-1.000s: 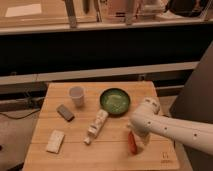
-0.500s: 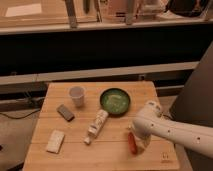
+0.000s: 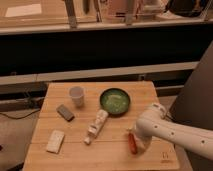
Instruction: Drag the pepper across the table
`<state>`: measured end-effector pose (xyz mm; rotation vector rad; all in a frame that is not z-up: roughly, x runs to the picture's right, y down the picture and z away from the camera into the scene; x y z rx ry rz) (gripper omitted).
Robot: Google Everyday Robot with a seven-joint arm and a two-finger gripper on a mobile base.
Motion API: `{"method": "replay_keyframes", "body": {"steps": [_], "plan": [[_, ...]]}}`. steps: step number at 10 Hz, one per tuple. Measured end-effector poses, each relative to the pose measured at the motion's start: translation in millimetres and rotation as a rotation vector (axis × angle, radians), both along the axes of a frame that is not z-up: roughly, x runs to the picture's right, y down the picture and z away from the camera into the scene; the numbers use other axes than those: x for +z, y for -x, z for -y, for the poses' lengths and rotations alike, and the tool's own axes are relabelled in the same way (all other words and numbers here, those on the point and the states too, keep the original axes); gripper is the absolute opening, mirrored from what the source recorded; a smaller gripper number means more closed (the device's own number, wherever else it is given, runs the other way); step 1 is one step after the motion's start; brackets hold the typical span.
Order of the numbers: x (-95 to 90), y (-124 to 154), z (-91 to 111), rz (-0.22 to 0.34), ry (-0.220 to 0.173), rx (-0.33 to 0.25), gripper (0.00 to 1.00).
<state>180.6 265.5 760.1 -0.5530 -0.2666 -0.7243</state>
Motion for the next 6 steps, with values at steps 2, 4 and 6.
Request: {"method": "replay_keyframes", "body": {"steps": [2,4,6], "plan": [[-0.9,0.7,-2.2,0.008,0.008,0.002,0.8],[-0.8,2.3,-3.4,0.02,0.012,-0.004,0.8],[0.7,5.9,-4.0,0.032,0.019,-0.012,0.8]]}}
